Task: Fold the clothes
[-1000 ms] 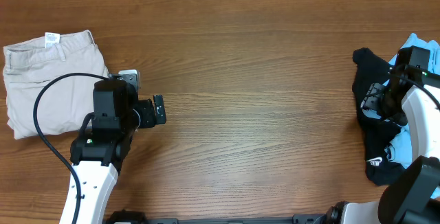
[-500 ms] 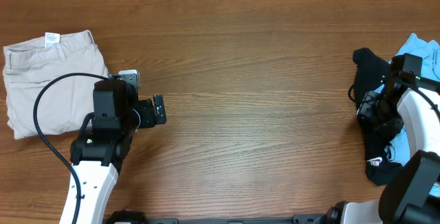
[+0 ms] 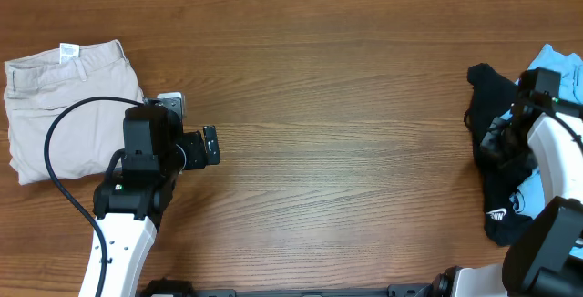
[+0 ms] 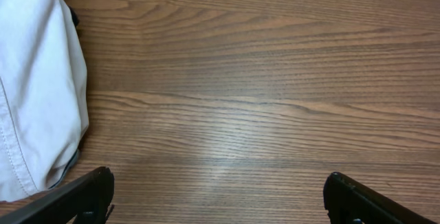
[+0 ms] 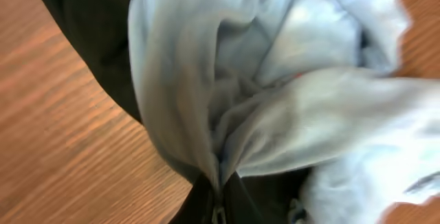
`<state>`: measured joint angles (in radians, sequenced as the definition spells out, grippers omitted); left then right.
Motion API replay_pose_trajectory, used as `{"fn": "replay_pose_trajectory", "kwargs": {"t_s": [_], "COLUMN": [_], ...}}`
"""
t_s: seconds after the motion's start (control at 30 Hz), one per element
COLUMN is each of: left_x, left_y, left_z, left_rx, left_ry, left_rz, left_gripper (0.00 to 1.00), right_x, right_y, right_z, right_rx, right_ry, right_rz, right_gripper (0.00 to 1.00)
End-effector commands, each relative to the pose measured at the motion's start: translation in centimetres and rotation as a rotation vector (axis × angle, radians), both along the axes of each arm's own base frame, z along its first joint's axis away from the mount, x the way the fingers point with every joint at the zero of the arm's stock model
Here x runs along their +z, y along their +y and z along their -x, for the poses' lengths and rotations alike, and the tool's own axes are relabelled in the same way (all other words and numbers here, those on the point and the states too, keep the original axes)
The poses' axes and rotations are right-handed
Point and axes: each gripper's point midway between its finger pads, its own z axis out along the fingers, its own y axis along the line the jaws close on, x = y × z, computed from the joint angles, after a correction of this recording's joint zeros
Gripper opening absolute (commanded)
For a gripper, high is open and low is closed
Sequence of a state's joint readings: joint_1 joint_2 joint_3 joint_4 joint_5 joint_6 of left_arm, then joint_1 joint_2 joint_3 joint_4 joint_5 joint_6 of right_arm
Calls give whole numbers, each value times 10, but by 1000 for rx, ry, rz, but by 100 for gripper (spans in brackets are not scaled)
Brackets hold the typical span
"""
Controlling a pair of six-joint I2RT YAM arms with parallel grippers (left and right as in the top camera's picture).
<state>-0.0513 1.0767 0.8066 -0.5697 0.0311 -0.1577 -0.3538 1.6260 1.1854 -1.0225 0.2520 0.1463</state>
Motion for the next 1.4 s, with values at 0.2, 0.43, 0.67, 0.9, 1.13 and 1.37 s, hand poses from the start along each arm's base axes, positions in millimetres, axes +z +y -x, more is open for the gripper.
{"fn": "replay_pose_trajectory", "kwargs": {"t_s": [0.2, 0.43, 0.67, 0.9, 1.13, 1.37], "left_x": [10, 12, 12, 12, 13, 16], "left_y": [-1, -1, -2, -2, -2, -2], "left_z": [-7, -9, -9, -9, -11, -13], "left_rx": [8, 8, 1, 2, 2, 2], "left_ry": [-37, -45, -46, -46, -55, -68], "left_rz": [23, 23, 30, 28, 29, 30], "left_gripper": [100, 100, 100, 100, 100, 100], "right_x": [230, 310, 335, 335, 316, 328], "right_y": [-54, -57, -74, -83, -90, -115], "right_z": [-51, -58, -41, -33, -34, -17], "right_rx": [-120, -77, -164, -215, -255, -463], "right_ry": [-501, -674, -675, -666, -705, -808], "right_rz": [348, 442, 572, 592, 436, 442], "right_gripper": [4, 4, 4, 5, 8, 7]}}
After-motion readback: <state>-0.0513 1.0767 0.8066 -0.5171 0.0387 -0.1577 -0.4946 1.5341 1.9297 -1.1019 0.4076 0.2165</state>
